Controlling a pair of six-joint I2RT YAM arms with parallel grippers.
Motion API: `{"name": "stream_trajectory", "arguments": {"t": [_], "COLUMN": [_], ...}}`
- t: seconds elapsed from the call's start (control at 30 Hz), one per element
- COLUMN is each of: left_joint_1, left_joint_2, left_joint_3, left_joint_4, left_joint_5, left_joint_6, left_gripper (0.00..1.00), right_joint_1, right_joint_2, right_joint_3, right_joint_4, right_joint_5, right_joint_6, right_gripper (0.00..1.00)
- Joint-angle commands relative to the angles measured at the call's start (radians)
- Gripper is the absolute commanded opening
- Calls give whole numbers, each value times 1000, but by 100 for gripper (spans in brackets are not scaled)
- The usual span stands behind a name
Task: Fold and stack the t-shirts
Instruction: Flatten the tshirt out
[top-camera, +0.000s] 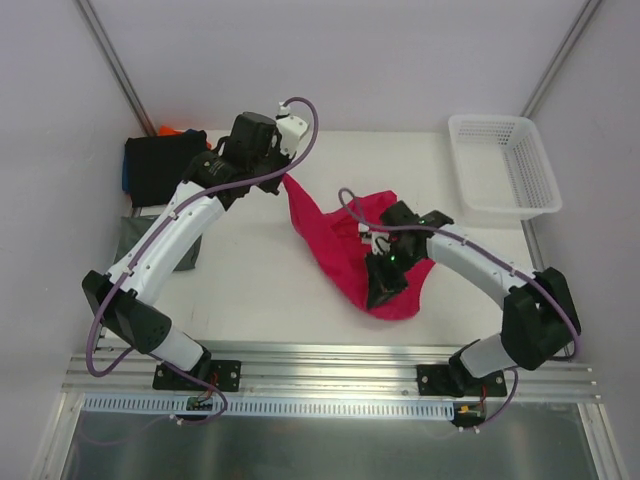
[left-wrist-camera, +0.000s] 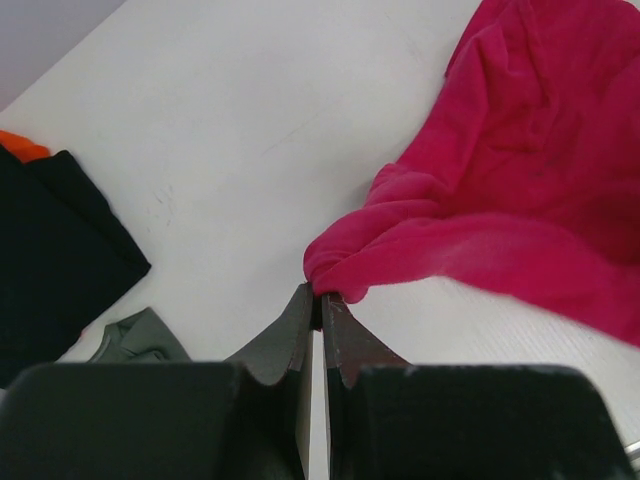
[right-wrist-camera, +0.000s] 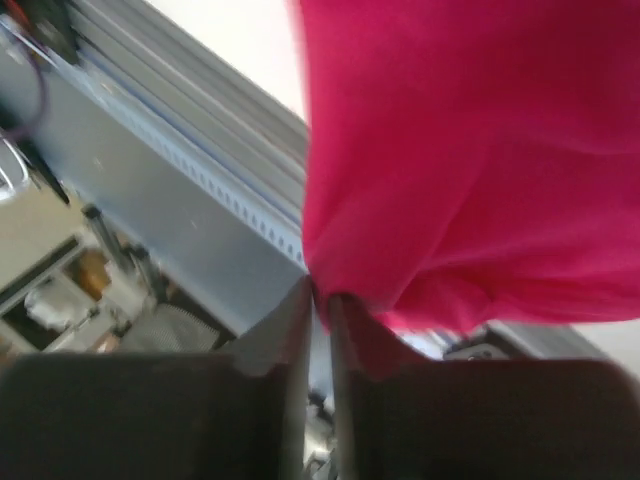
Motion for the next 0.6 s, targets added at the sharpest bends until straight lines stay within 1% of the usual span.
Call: {"name": "stream_trajectory", "arguments": {"t": [0.0, 0.03, 0.07, 0.1, 0.13, 0.17, 0.2, 0.23, 0.33, 0.4, 0.53, 0.57], "left_joint_1": [8, 8, 8, 10, 10, 10, 10, 10, 10, 10, 11, 11], "left_joint_2": [-11, -12, -12, -12, -12, -12, -9, -9, -9, -11, -11, -11], "left_joint_3": [30, 30, 30, 32, 27, 26, 26, 27, 29, 32, 30, 29], "left_joint_4": [12, 10, 12, 12, 12, 12, 12, 10, 12, 12, 12, 13], "left_joint_5": [-5, -5, -5, -2, -1, 1, 5, 7, 10, 9, 2, 4], "left_joint_6": [2, 1, -2, -4, -7, -10, -11, -13, -10, -10, -8, -10], "left_gripper": [0, 0, 0, 0, 0, 0, 0, 0, 0, 0, 0, 0], "right_joint_1": [17, -9, -32, -58, -109, -129, -144, -166, -184, -181, -146, -138], "right_joint_2": [20, 41, 61, 116, 144, 171, 225, 247, 299, 305, 285, 264], "right_joint_3": [-30, 2, 42, 143, 191, 246, 325, 361, 395, 369, 244, 175], "right_joint_4": [15, 10, 6, 5, 7, -1, -8, -16, -13, -2, 12, 16], "right_joint_5": [-68, -57, -42, -27, -27, -24, -11, -1, 27, 33, 22, 19], "right_joint_6": [53, 39, 37, 7, 2, -6, -30, -41, -53, -53, -44, -41], "right_gripper": [18, 32, 56, 62, 66, 69, 70, 70, 70, 69, 67, 66]}}
